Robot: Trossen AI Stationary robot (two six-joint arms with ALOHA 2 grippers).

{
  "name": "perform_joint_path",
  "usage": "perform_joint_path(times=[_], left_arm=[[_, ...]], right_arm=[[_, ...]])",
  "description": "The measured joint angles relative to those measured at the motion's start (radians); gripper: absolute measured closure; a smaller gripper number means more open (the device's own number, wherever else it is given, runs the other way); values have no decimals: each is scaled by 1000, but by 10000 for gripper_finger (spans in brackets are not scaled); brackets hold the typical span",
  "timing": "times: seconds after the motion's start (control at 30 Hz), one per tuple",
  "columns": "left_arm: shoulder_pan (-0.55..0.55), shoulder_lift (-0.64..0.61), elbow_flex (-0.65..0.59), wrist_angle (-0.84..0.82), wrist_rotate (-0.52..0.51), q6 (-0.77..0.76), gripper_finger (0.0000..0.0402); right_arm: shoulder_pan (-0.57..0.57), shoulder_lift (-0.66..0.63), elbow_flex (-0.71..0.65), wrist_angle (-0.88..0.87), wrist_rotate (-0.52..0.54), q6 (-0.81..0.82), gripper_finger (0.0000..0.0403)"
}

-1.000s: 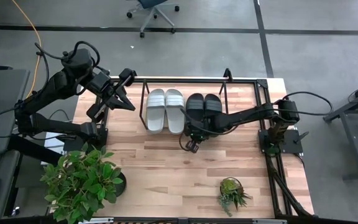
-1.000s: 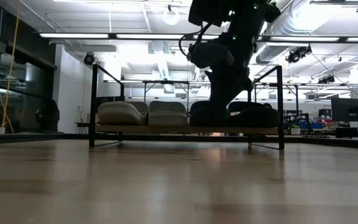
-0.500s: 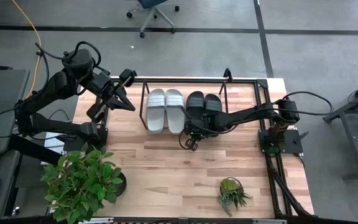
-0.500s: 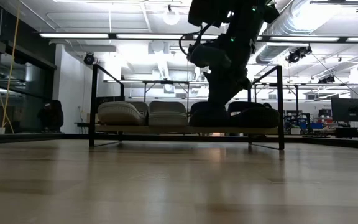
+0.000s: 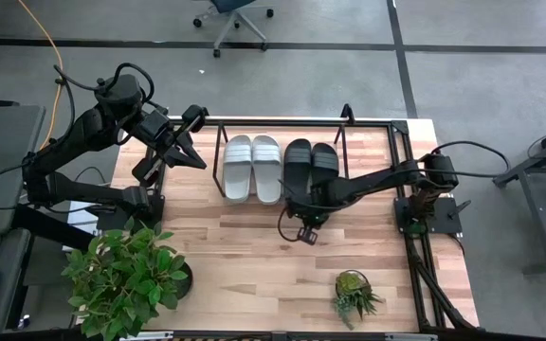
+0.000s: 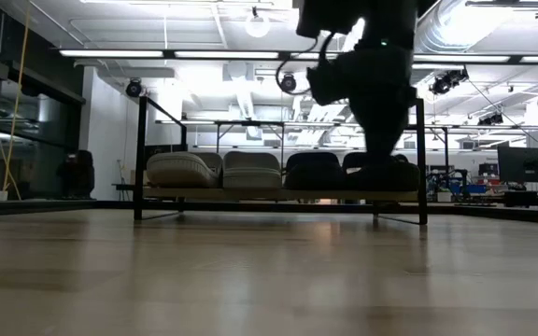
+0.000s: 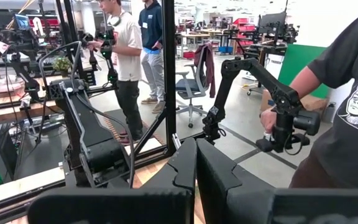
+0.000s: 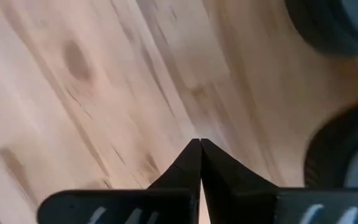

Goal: Pick and place slides into the shelf
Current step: Adjust the right black slide on the shelf

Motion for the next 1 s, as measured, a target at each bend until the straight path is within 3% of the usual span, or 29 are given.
perform_joint_path(times=[0.33,0.7,0.8,1.0], left_arm=[[0,0,0,0,1,-2,399],[0,0,0,0,3,-4,399],[0,0,0,0,9,-5,399],[0,0,0,0,11,-5,399]], right_arm=[[-3,0,-1,-125,55,-2,403],[-14,0,-2,-132,224,70,403],[-13,0,-2,-131,216,63,403],[-1,0,-2,-117,83,-17,403]])
